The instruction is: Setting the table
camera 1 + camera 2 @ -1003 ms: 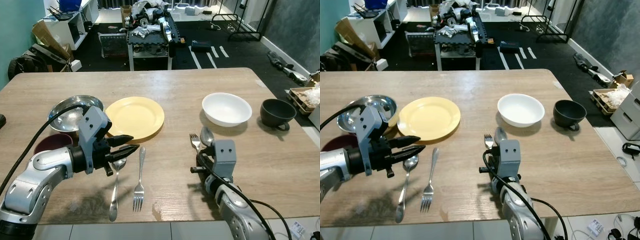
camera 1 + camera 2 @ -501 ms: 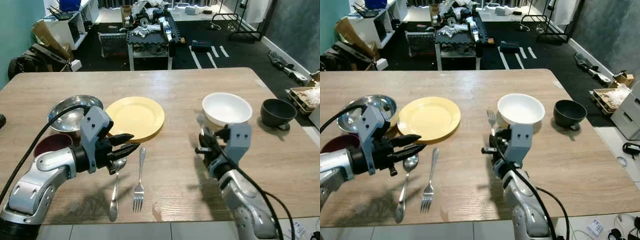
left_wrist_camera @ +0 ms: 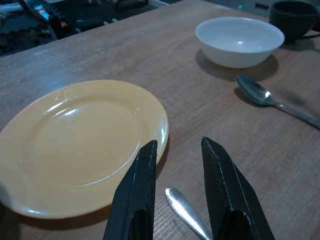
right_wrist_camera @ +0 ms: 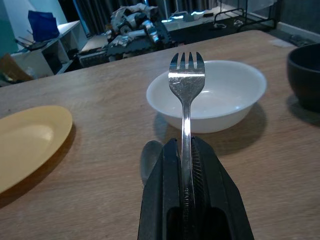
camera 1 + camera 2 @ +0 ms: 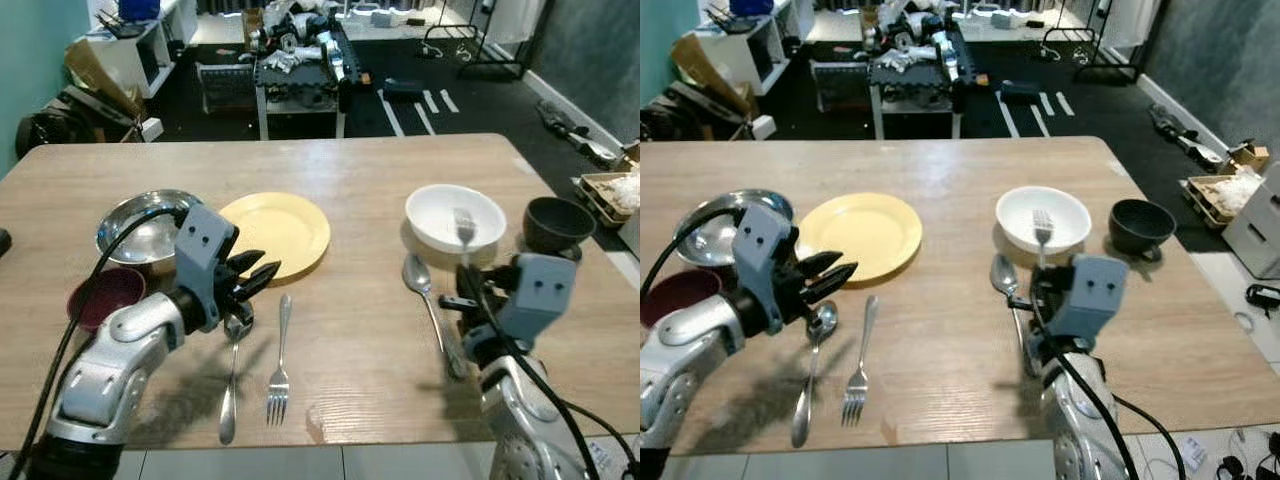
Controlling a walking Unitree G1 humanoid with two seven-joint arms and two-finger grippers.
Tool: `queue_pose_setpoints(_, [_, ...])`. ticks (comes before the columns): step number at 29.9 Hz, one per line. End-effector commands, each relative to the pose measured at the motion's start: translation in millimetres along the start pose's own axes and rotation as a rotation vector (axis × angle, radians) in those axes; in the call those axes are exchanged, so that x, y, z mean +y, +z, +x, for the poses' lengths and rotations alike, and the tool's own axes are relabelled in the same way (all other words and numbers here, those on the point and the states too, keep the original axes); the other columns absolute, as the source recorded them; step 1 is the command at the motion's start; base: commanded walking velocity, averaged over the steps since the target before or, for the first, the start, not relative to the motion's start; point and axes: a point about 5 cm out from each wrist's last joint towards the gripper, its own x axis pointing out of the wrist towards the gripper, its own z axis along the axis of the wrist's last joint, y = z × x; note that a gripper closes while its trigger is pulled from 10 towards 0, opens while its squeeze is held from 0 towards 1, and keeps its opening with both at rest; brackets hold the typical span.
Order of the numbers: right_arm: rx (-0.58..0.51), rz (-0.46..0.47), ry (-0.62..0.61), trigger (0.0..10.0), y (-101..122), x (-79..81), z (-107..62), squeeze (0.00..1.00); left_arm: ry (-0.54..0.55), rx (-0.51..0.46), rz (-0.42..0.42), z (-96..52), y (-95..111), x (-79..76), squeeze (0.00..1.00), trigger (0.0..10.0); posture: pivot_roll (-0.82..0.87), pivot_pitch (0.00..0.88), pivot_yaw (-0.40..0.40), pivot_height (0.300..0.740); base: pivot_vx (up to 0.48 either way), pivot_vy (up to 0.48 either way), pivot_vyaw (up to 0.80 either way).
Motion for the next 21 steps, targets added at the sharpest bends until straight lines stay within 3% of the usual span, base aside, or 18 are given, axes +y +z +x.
queue_pose_setpoints(1, [0.007,0.008,-0.036,10.0,-4,-4.7,-3.7,0.00,0.047,0.040,0.001,4.0,-12,-2.5,0.00,10.0,0.06,0.114,0.119,0.740,0.000,0.000,0.00])
queue_pose_setpoints(4, [0.016,0.021,-0.079,10.0,-8,-11.6,-1.5,0.00,0.120,0.041,-0.013,9.7,-16,-3.6,0.00,10.0,0.05,0.102,0.117,0.740,0.000,0.000,0.00])
queue_pose_setpoints(9, [0.020,0.014,-0.107,10.0,-9,-17.1,0.5,0.00,0.146,0.034,-0.012,13.1,-15,-4.8,0.00,10.0,0.05,0.095,0.113,0.740,0.000,0.000,0.00])
queue_pose_setpoints(21, [0.020,-0.012,-0.099,10.0,-12,-16.6,1.8,0.00,0.206,0.029,-0.036,16.2,-20,-12.1,0.00,10.0,0.05,0.090,0.112,0.740,0.000,0.000,0.00])
